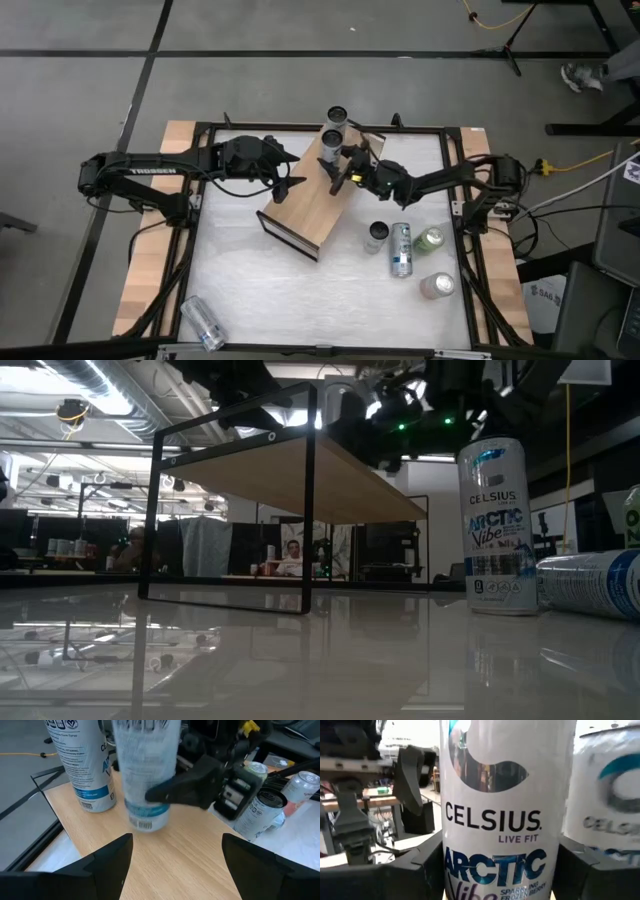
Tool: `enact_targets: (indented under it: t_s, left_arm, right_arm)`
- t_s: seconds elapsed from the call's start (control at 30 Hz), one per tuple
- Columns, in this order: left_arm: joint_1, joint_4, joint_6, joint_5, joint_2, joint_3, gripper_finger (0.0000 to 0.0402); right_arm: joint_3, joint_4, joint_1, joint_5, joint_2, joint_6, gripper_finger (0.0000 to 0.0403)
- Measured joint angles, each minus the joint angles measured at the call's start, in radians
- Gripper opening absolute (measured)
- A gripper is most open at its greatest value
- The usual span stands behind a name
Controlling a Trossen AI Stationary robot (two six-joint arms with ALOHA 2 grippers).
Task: Place canned beverage on shelf
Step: Put the white soda can on the shelf
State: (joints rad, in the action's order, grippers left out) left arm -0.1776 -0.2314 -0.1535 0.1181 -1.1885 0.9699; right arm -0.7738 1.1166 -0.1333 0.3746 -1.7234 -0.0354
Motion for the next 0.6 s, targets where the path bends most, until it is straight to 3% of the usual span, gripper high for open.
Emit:
enact_targets:
  t_s: [0.6]
  left_arm:
    - [0.000, -0.013, 0.000, 0.000, -0.001, 0.000, 0.0298]
  right_arm:
    - [-0.096, -0.005, -0.035, 0.000, -0.125, 0.000, 0.0254]
